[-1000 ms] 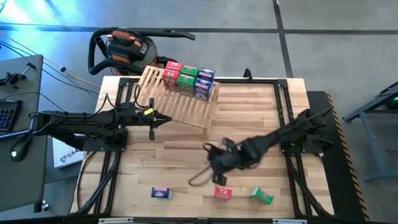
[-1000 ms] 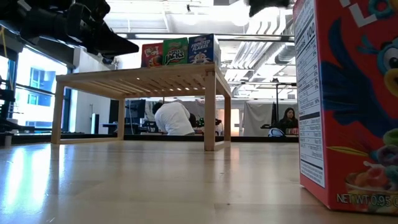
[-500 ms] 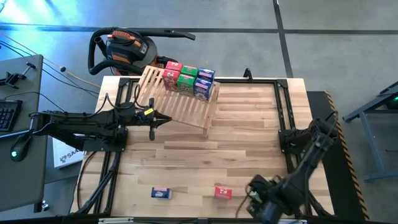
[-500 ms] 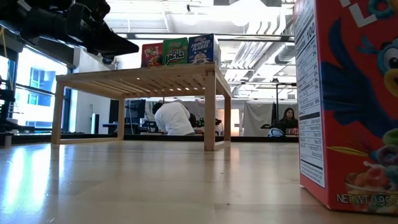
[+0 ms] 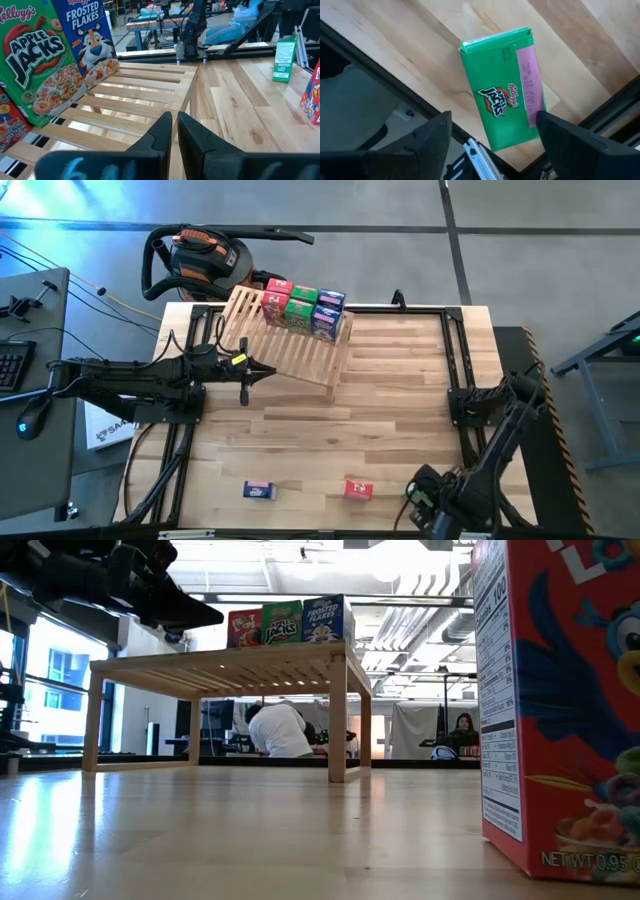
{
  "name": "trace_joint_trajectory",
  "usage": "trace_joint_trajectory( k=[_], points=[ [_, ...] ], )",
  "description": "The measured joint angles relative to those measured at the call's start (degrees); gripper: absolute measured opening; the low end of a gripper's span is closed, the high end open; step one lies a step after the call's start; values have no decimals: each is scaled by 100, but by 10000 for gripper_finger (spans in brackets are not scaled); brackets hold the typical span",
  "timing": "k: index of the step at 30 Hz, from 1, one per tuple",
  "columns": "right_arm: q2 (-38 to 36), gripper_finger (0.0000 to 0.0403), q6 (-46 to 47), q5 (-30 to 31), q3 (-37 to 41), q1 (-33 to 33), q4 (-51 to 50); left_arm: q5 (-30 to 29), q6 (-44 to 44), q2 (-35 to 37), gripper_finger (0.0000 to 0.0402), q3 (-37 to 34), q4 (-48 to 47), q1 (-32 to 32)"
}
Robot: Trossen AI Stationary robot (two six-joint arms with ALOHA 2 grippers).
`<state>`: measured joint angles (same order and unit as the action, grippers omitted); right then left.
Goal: Stack cereal on shelf
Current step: Put the green cereal box aligned with the other green cereal box on the shelf
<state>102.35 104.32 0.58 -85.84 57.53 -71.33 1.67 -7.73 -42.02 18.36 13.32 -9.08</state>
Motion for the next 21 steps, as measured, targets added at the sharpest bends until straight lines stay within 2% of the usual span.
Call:
trace_joint_trajectory(
  k=[9, 21],
  points=[
    [31, 279, -89, 140, -114, -71, 25, 2, 1, 0, 21, 0, 4, 1],
    [41, 280, -75, 4, -568, -174, -678, 4, 4, 0, 21, -1, 2, 2]
  ],
)
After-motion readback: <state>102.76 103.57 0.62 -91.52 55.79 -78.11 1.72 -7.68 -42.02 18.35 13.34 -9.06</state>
